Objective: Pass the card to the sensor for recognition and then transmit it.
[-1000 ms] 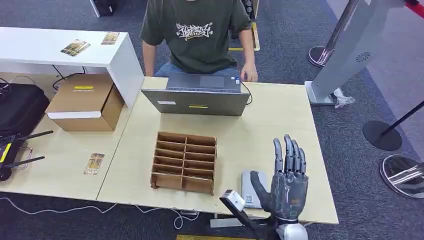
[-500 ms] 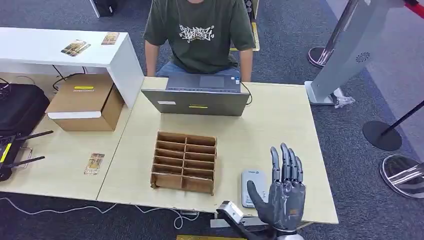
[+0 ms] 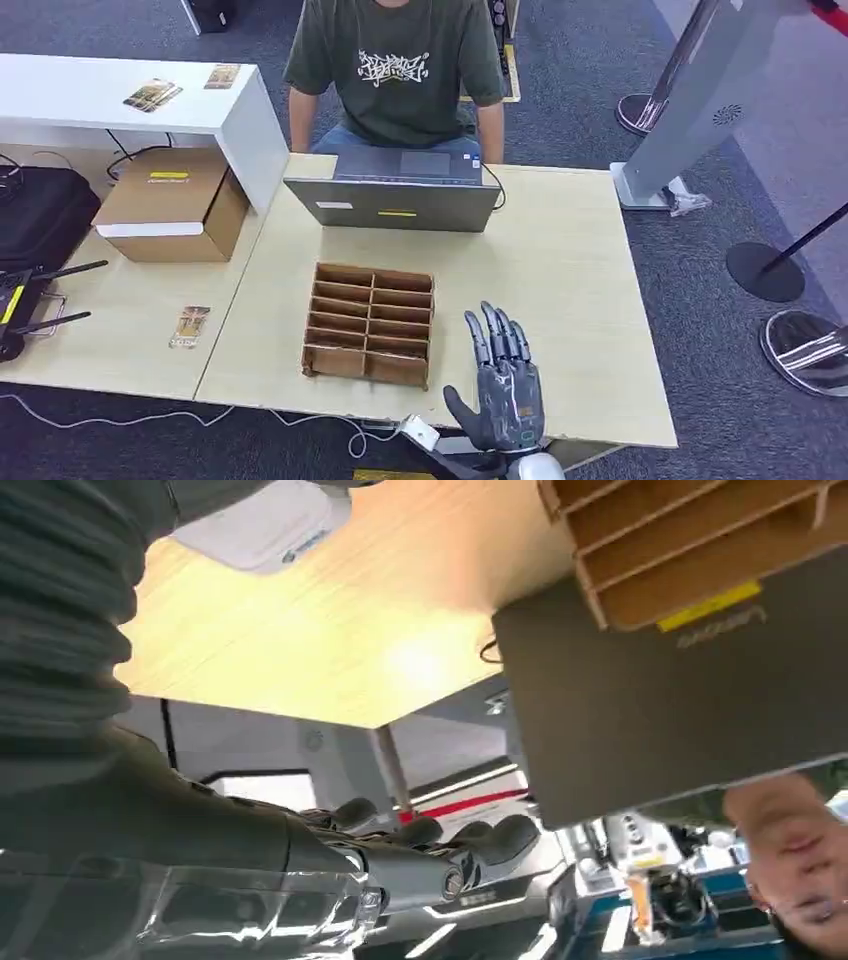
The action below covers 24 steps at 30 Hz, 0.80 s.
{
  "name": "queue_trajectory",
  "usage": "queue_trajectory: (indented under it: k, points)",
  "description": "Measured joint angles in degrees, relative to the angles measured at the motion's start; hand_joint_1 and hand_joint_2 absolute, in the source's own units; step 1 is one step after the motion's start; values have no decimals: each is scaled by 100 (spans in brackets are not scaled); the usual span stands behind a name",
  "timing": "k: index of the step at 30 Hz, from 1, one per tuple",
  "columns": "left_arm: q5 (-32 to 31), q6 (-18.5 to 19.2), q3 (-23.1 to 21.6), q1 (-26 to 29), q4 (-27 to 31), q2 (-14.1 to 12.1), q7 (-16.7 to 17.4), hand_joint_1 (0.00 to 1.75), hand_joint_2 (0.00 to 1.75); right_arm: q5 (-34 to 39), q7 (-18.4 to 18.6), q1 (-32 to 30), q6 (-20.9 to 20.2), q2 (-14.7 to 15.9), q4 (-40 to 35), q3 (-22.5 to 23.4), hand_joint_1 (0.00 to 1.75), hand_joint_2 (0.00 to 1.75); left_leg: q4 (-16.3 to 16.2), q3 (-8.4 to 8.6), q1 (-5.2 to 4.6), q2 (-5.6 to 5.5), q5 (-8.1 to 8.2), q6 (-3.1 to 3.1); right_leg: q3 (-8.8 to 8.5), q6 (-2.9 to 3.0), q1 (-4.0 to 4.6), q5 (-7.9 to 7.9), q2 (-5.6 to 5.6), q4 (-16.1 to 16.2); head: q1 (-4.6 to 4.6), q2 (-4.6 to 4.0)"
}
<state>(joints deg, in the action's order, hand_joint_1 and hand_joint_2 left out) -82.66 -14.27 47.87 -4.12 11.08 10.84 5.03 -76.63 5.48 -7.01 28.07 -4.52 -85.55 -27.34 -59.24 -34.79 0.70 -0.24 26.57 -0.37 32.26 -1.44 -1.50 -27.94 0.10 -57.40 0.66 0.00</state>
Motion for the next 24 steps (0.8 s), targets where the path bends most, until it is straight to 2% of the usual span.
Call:
queue_trajectory:
  k: [7, 16, 24]
  points:
    - [-13, 4, 0, -4, 0, 0, 15, 0, 0, 46, 157, 261, -437, 138, 286, -402, 0, 175, 0, 0, 0, 1, 0, 0, 2, 0, 0, -1, 1, 0, 0, 0]
    - [-85, 94, 0, -3, 0, 0, 35, 0, 0, -15, 343, 477, -1108, 207, 502, -662, 0, 175, 0, -1, 0, 1, 0, 0, 1, 0, 0, 0, 2, 0, 0, 0]
    - [-122, 142, 0, -6, 0, -2, -31, 0, 0, -39, 168, 869, -1076, 153, 938, -948, 0, 175, 0, 0, 0, 1, 0, 0, 1, 0, 0, 0, 3, 0, 0, 0]
